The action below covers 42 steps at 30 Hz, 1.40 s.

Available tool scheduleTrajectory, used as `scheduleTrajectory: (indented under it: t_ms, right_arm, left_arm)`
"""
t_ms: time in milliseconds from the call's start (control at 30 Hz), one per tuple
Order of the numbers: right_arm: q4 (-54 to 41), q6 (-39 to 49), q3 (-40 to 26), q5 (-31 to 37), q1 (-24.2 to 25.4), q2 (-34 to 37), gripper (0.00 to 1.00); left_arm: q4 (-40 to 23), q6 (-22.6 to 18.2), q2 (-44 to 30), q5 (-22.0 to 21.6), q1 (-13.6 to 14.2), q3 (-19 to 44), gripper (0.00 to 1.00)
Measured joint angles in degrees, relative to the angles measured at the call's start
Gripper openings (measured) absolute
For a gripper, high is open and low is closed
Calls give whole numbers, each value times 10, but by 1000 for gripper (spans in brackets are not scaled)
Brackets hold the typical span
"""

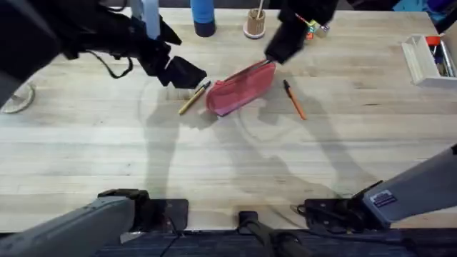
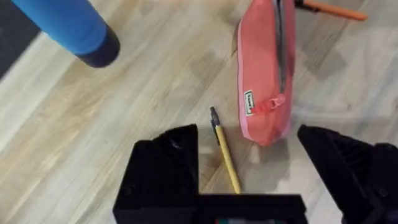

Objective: Unzip the bag, pick up the pens from the table one at a time and place them inside, then zip the bag closed.

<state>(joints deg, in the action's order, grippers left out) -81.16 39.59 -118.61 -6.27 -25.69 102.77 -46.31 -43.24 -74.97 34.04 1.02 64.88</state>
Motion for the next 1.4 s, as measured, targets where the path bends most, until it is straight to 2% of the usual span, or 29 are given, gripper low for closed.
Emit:
scheduleTrajectory:
  t_ms: [167,267,367,700,933,967,1000,1167,1233,1400]
  right_arm:
    - [30,92,0,-19,0,0,996]
    - [76,160,0,-22,0,0,996]
    - [81,200,0,-31,0,0,996]
    - [102,269,0,-41,-7,0,996]
    - [68,280,0,-43,-9,8,995]
    - [61,282,0,-44,-10,13,936]
    - [55,283,0,-45,-10,19,810]
    - [45,283,0,-45,-11,45,105]
    - [45,284,0,-45,-11,49,36]
    - [43,304,0,-45,-11,50,31]
  left_arm:
    - [-11,0,48,-6,0,0,992]
    - [-11,0,61,-8,0,0,992]
    - [-16,0,62,-8,0,0,995]
    - [-24,0,62,-8,0,0,993]
    - [-24,0,62,-8,0,0,993]
    - [-24,0,62,-9,0,0,993]
    - [-24,0,62,-9,0,0,993]
    - [-24,0,62,-9,0,0,993]
    - [-24,0,62,-9,0,0,993]
    - [-24,0,62,-9,0,0,993]
